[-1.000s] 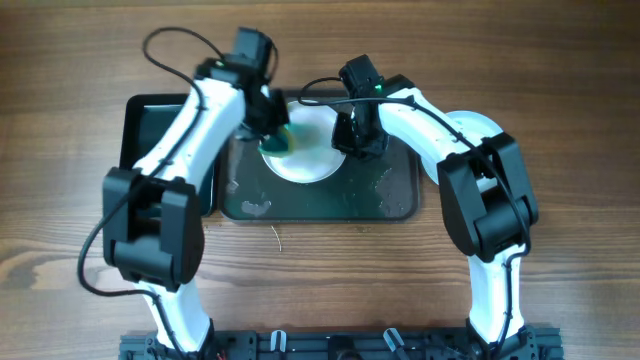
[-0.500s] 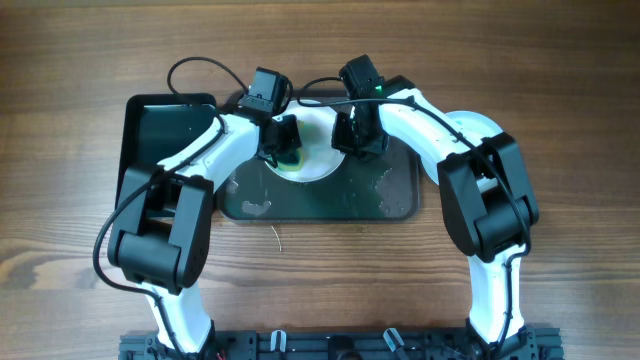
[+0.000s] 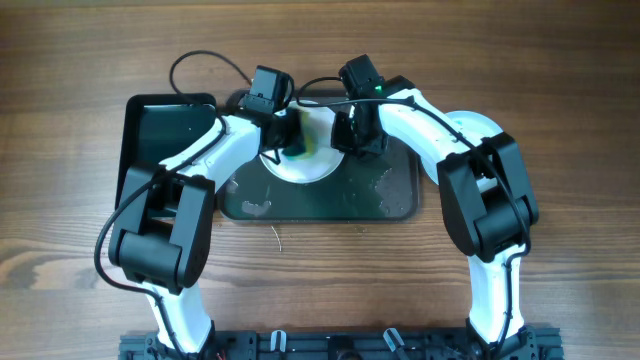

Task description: Clean dirty plates on tray and stack at the side

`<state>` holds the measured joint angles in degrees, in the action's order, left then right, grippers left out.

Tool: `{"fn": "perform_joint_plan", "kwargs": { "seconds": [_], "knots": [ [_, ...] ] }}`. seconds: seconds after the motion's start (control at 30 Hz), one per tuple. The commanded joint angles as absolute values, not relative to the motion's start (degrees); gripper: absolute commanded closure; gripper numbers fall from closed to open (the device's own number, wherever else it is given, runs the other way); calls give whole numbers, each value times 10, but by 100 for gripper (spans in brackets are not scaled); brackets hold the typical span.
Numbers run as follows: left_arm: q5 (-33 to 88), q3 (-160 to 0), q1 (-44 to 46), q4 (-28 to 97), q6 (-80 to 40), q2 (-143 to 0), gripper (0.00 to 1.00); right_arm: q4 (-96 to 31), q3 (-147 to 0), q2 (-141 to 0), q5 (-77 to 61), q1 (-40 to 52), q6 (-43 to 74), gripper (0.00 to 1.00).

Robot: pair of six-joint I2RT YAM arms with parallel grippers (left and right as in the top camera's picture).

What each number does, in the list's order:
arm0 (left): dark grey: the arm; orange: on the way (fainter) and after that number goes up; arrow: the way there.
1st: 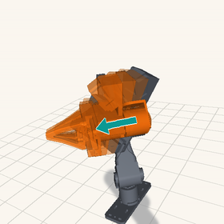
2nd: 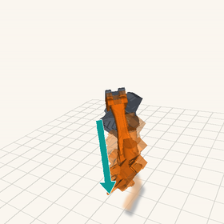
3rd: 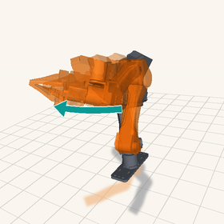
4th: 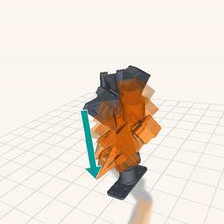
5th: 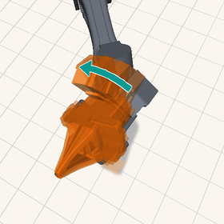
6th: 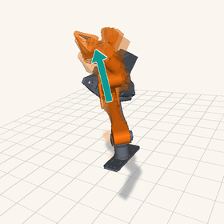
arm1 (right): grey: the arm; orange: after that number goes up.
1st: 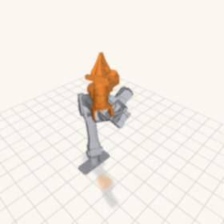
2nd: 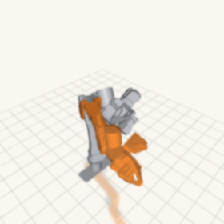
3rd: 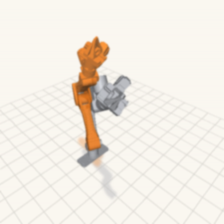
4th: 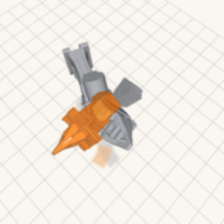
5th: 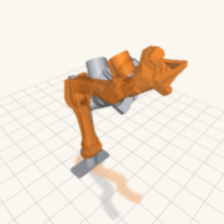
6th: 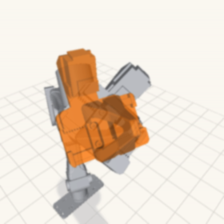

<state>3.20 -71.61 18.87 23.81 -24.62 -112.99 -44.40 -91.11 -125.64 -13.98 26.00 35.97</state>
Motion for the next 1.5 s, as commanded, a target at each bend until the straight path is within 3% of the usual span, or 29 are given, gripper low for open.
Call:
{"fn": "perform_joint_plan", "kwargs": {
  "seconds": [0.0, 0.1, 0.3, 0.4, 0.47, 0.63, 0.7, 0.87, 1.13, 1.33, 1.47],
  "knots": [
    [-97, -712, 188, 283, -309, -1135, 96, -446, -889, -1280, -121, 264, 355, 96],
    [-62, -712, 189, 318, -309, -1135, 96, -444, -889, -1280, -121, 264, 355, 96],
    [206, -712, 189, 345, -220, -1135, 96, -433, -889, -1280, -130, 264, 353, 96],
    [264, -712, 189, 340, -184, -1135, 96, -433, -889, -1280, -130, 264, 351, 96],
    [206, -712, 189, 329, -187, -1135, 96, -433, -889, -1280, -132, 264, 346, 96],
    [-123, -712, 189, 320, -299, -1135, 96, -431, -889, -1280, -134, 264, 346, 96],
    [-191, -726, 189, 354, -308, -1134, 96, -431, -889, -1280, -134, 264, 347, 96],
    [-191, -794, 189, 450, -320, -1134, 96, -430, -889, -1280, -136, 264, 347, 96],
    [-77, -991, 189, 601, -272, -1134, 96, -441, -889, -1237, -110, 264, 314, 96],
    [-77, -1001, 175, 605, -272, -1134, 96, -506, -889, -1125, 50, 272, 288, 96],
    [-77, -1001, 170, 597, -273, -1134, 96, -565, -889, -1038, 253, 315, 288, 96]
  ]
}}
